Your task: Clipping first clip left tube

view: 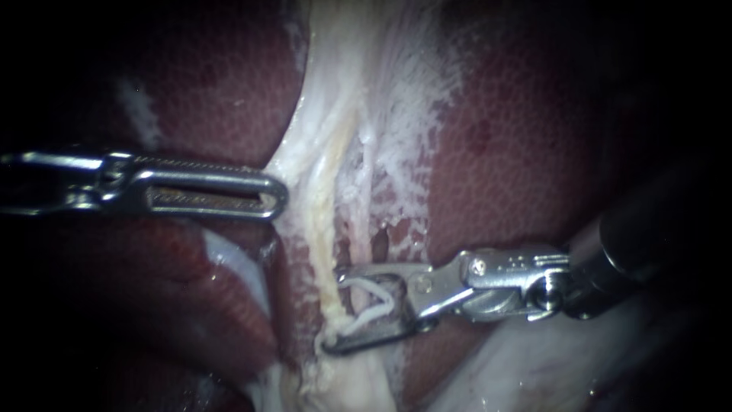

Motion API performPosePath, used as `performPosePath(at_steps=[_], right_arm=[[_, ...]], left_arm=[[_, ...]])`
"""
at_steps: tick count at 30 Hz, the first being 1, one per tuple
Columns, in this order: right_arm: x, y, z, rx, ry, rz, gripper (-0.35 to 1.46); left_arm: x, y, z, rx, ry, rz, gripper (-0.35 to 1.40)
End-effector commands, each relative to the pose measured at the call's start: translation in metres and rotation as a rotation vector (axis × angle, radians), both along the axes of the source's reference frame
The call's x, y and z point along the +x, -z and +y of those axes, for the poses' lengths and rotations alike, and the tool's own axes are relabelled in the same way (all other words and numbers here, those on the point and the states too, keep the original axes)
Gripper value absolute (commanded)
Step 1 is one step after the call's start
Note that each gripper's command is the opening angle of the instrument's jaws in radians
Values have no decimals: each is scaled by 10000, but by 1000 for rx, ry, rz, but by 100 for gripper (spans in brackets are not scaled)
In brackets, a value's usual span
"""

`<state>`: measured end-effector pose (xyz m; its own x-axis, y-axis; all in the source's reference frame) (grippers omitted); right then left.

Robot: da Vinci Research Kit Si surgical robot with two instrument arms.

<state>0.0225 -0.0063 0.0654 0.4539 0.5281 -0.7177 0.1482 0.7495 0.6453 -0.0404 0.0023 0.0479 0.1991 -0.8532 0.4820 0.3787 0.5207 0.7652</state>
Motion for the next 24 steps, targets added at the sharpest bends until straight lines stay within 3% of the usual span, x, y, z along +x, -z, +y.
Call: performPosePath(at_steps=[1,9,24], right_arm=[[1,3,-1,16,19,7,60],[19,14,-7,80,121,38,55],[44,1,5,60,98,31,55]], left_arm=[[0,-1,0,0,0,0,-35],[0,-2,1,0,-1,0,-35],[-1,-3,0,0,0,1,-35]])
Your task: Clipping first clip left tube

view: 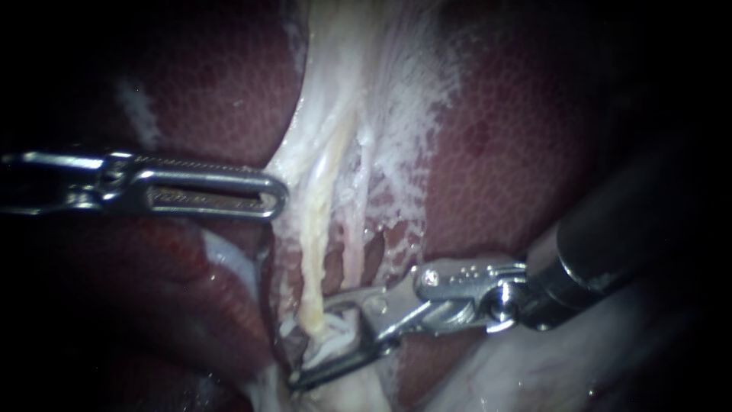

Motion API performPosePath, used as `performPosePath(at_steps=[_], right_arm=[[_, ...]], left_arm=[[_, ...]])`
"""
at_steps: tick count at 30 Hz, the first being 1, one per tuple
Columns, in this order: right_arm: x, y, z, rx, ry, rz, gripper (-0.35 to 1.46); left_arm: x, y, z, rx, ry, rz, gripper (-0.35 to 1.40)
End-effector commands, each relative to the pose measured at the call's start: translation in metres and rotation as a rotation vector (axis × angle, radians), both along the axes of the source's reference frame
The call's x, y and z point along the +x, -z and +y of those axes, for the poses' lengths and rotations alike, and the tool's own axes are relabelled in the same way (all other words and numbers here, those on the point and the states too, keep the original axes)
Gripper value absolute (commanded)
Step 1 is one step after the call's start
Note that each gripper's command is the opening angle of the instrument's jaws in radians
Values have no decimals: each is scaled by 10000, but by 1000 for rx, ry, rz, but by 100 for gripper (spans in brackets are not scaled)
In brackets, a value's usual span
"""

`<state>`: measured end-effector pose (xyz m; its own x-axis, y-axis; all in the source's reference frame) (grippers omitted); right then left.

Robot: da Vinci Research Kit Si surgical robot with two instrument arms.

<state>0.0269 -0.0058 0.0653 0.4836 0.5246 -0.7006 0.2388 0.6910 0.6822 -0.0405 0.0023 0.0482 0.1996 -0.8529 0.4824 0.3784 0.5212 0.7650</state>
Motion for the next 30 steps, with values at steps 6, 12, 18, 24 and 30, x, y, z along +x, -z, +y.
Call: performPosePath(at_steps=[6,12,18,24,30], right_arm=[[1,-4,3,0,0,0,49],[2,-4,4,21,-6,-12,32],[1,-7,6,36,-10,-20,-9],[0,-10,8,37,-11,-18,-35],[-1,-12,9,35,-8,-22,-35]], left_arm=[[-1,0,0,0,1,1,-35],[-1,0,0,0,1,1,-35],[-1,0,0,0,2,1,-35],[-2,0,0,0,2,1,-35],[-2,0,0,0,2,1,-35]])
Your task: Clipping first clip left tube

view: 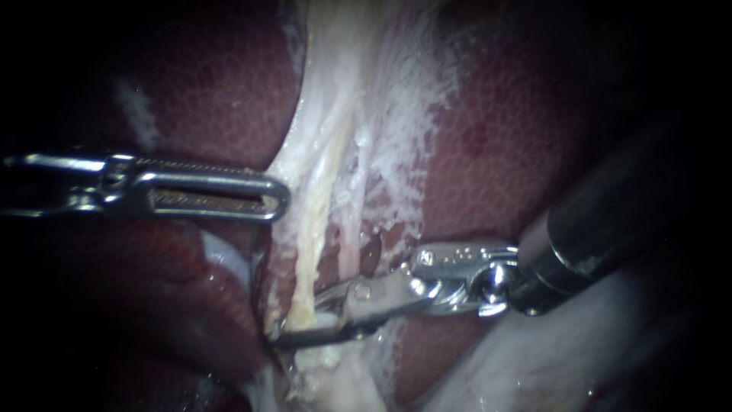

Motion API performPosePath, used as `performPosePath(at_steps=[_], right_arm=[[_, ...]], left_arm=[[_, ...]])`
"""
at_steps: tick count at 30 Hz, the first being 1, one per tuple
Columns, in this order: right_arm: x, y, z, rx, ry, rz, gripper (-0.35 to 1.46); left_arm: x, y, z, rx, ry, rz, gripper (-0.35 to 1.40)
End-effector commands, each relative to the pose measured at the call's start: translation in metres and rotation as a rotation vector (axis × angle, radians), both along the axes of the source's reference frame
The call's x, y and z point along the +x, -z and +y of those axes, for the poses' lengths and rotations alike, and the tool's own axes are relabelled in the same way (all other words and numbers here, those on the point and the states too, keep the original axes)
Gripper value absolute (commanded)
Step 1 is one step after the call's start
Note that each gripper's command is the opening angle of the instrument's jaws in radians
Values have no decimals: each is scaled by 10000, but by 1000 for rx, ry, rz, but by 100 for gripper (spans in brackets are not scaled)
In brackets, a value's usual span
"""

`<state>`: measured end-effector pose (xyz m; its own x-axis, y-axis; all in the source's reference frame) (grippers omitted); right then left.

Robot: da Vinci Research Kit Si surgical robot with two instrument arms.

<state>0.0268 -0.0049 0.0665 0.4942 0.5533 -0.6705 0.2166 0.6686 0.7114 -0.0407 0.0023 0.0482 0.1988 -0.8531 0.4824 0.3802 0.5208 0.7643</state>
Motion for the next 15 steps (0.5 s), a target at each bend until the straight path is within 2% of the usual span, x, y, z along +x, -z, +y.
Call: performPosePath(at_steps=[1,15], right_arm=[[0,0,0,0,1,0,-35],[-1,0,-1,0,2,1,-34]], left_arm=[[0,0,0,0,0,0,-35],[-1,0,0,0,1,1,-35]])
